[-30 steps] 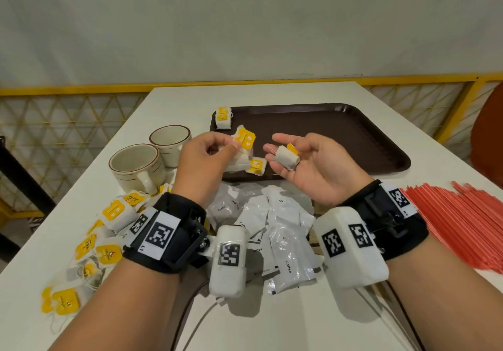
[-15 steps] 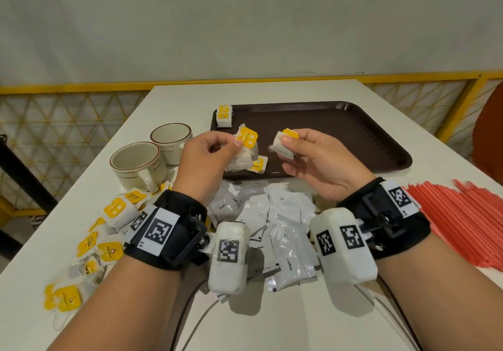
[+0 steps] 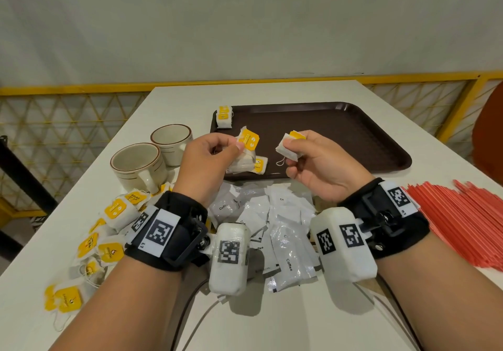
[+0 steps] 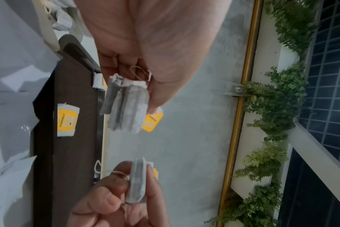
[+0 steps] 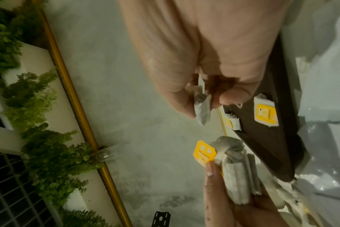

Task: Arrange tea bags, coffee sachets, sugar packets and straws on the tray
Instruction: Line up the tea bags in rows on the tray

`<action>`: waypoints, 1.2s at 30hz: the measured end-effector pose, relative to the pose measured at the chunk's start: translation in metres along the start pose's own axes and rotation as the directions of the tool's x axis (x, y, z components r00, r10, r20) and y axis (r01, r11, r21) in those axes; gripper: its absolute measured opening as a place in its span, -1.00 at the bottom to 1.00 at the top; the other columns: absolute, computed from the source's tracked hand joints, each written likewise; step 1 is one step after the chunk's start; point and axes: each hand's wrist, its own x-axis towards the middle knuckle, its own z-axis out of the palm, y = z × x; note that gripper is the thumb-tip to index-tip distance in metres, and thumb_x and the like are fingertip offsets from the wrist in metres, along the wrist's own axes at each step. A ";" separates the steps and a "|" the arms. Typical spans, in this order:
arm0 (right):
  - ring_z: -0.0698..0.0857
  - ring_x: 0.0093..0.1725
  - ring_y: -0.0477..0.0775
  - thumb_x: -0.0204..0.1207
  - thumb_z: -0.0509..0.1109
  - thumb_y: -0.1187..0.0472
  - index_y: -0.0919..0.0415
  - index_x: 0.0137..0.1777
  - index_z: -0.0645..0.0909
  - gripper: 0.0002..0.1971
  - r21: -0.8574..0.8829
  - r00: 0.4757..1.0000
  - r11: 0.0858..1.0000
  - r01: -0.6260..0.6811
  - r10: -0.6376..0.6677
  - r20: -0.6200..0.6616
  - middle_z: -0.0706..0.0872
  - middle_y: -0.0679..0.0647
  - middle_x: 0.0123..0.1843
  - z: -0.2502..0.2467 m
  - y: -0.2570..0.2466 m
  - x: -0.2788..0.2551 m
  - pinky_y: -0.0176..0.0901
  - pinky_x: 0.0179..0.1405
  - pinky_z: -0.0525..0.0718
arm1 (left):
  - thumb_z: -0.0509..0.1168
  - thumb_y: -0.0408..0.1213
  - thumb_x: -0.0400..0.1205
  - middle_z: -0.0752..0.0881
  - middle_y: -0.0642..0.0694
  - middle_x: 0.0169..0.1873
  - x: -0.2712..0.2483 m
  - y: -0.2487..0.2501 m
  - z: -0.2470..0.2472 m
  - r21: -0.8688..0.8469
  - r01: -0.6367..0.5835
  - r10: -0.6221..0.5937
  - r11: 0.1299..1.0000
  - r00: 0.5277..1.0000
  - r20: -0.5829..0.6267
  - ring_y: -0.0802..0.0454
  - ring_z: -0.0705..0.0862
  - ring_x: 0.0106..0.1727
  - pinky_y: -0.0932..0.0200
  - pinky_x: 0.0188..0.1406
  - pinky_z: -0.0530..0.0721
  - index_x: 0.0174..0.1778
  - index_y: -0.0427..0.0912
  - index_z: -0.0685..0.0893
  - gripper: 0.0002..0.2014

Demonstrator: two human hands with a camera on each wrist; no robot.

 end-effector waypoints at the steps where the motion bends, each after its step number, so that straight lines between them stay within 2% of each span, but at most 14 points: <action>1: 0.49 -0.29 -0.03 0.62 0.31 0.34 0.16 -0.01 0.50 -0.93 0.013 1.000 1.000 -0.012 0.012 -0.004 0.58 0.15 -0.09 0.000 0.000 0.000 -0.27 -0.43 0.49 | 0.39 -0.31 0.58 0.73 -0.01 -0.28 0.000 0.000 0.000 -0.001 0.001 -0.001 1.000 1.000 0.001 0.17 0.62 -0.28 0.38 -0.31 0.57 -0.22 -0.10 0.74 -0.92; 4: 0.45 -0.35 -0.03 0.65 0.29 0.23 0.14 0.10 0.50 -0.92 0.034 0.998 0.997 -0.062 0.062 0.004 0.51 0.13 -0.10 0.000 0.000 -0.001 -0.29 -0.53 0.47 | 0.39 -0.31 0.58 0.73 -0.02 -0.29 0.000 0.000 0.000 -0.005 0.003 -0.003 1.000 1.000 0.003 0.15 0.62 -0.27 0.35 -0.30 0.57 -0.23 -0.08 0.73 -0.91; 6: 0.40 -0.41 -0.05 0.67 0.28 0.08 0.13 0.18 0.51 -0.82 -0.011 0.995 0.995 -0.097 0.097 0.015 0.48 0.10 -0.17 -0.002 -0.001 -0.001 -0.29 -0.56 0.40 | 0.40 -0.30 0.58 0.74 -0.03 -0.27 0.000 0.001 0.000 -0.009 0.007 -0.007 1.000 1.000 0.005 0.13 0.63 -0.25 0.32 -0.27 0.58 -0.23 -0.08 0.74 -0.92; 10: 0.41 -0.50 -0.04 0.65 0.20 -0.14 0.15 0.03 0.60 -0.65 0.039 0.984 0.985 -0.170 0.167 0.064 0.48 0.07 -0.36 -0.003 -0.002 -0.002 -0.26 -0.58 0.36 | 0.39 -0.30 0.58 0.74 -0.05 -0.24 0.000 0.001 0.000 -0.005 0.010 -0.010 1.000 1.000 0.008 0.14 0.64 -0.24 0.40 -0.32 0.58 -0.19 -0.11 0.74 -0.94; 12: 0.41 -0.49 -0.03 0.69 0.14 -0.04 0.21 0.00 0.61 -0.65 0.109 0.978 0.974 -0.200 0.191 0.088 0.49 0.09 -0.37 -0.003 -0.003 -0.003 -0.27 -0.59 0.37 | 0.39 -0.29 0.58 0.75 -0.06 -0.23 0.000 0.001 0.000 0.001 0.008 -0.008 1.000 1.000 0.009 0.14 0.64 -0.23 0.42 -0.34 0.57 -0.19 -0.11 0.74 -0.95; 15: 0.42 -0.46 -0.03 0.62 0.23 0.21 0.26 0.09 0.60 -0.82 0.136 0.976 0.969 -0.206 0.194 0.099 0.48 0.13 -0.25 -0.002 -0.006 -0.005 -0.27 -0.59 0.41 | 0.39 -0.29 0.58 0.74 -0.05 -0.23 0.000 0.001 0.000 0.011 0.003 -0.004 1.000 1.000 0.008 0.14 0.64 -0.23 0.40 -0.33 0.56 -0.21 -0.09 0.73 -0.93; 18: 0.47 -0.43 -0.05 0.60 0.31 0.35 0.24 0.18 0.55 -0.82 0.084 0.986 0.987 -0.141 0.132 0.101 0.51 0.14 -0.19 0.001 -0.003 -0.006 -0.30 -0.57 0.50 | 0.40 -0.29 0.58 0.73 -0.05 -0.26 0.000 0.001 -0.001 0.010 -0.001 0.001 1.000 1.000 0.010 0.14 0.62 -0.25 0.42 -0.36 0.56 -0.21 -0.09 0.73 -0.94; 22: 0.68 -0.36 -0.08 0.48 0.43 0.38 0.24 0.23 0.56 -0.68 -0.008 0.992 0.998 -0.054 0.055 0.112 0.67 0.11 -0.12 0.001 -0.001 -0.006 -0.32 -0.45 0.62 | 0.40 -0.29 0.57 0.73 -0.02 -0.27 -0.001 0.001 -0.001 0.021 -0.003 0.003 1.000 1.000 0.007 0.15 0.62 -0.25 0.41 -0.31 0.59 -0.20 -0.09 0.74 -0.95; 27: 0.76 -0.25 0.04 0.45 0.48 0.41 0.25 -0.12 0.59 -0.87 -0.146 0.997 0.987 0.063 -0.057 0.046 0.76 0.24 -0.14 0.002 -0.002 -0.003 -0.24 -0.33 0.77 | 0.40 -0.31 0.57 0.73 -0.08 -0.26 0.000 0.001 -0.001 0.020 -0.001 0.000 1.000 1.000 0.018 0.11 0.61 -0.24 0.32 -0.22 0.61 -0.18 -0.15 0.75 -0.96; 29: 0.77 -0.18 0.04 0.44 0.51 0.36 0.22 -0.15 0.63 -0.90 -0.379 0.987 0.911 0.162 -0.155 0.047 0.80 0.26 -0.11 0.002 -0.006 -0.001 -0.18 -0.16 0.75 | 0.40 -0.31 0.57 0.72 -0.08 -0.27 0.000 0.001 -0.002 0.030 0.003 -0.003 1.000 1.000 0.023 0.11 0.60 -0.24 0.30 -0.20 0.61 -0.18 -0.15 0.76 -0.96; 31: 0.74 -0.20 -0.01 0.42 0.56 0.29 0.20 -0.16 0.68 -0.90 -0.628 0.949 0.722 0.290 -0.300 0.094 0.81 0.19 -0.16 0.002 -0.013 0.000 -0.20 -0.13 0.71 | 0.40 -0.31 0.58 0.71 -0.03 -0.29 0.000 0.001 -0.002 0.032 0.002 -0.003 0.999 0.999 0.033 0.15 0.60 -0.25 0.33 -0.20 0.59 -0.18 -0.14 0.76 -0.95; 32: 0.74 -0.21 -0.01 0.41 0.57 0.28 0.20 -0.15 0.68 -0.90 -0.680 0.932 0.653 0.334 -0.335 0.136 0.80 0.15 -0.20 0.003 -0.018 0.000 -0.20 -0.14 0.70 | 0.40 -0.31 0.58 0.72 -0.01 -0.29 0.001 0.001 -0.002 0.035 0.000 -0.002 0.999 0.999 0.037 0.16 0.60 -0.25 0.35 -0.21 0.59 -0.17 -0.14 0.76 -0.95; 33: 0.73 -0.23 0.00 0.40 0.57 0.30 0.20 -0.14 0.68 -0.89 -0.684 0.924 0.631 0.366 -0.334 0.187 0.79 0.12 -0.24 0.004 -0.024 0.000 -0.19 -0.16 0.70 | 0.40 -0.32 0.58 0.72 -0.01 -0.29 0.001 0.001 -0.003 0.038 -0.002 0.001 0.999 0.999 0.042 0.17 0.60 -0.26 0.38 -0.22 0.59 -0.17 -0.15 0.76 -0.95; 36: 0.74 -0.21 -0.03 0.35 0.56 0.43 0.22 -0.03 0.67 -0.76 -0.589 0.903 0.699 0.406 -0.211 0.373 0.80 0.11 -0.19 0.008 -0.042 -0.006 -0.21 -0.12 0.75 | 0.38 -0.35 0.59 0.70 -0.02 -0.34 0.000 0.002 -0.003 0.052 -0.010 0.006 0.999 0.998 0.064 0.19 0.59 -0.33 0.43 -0.30 0.57 -0.20 -0.14 0.74 -0.92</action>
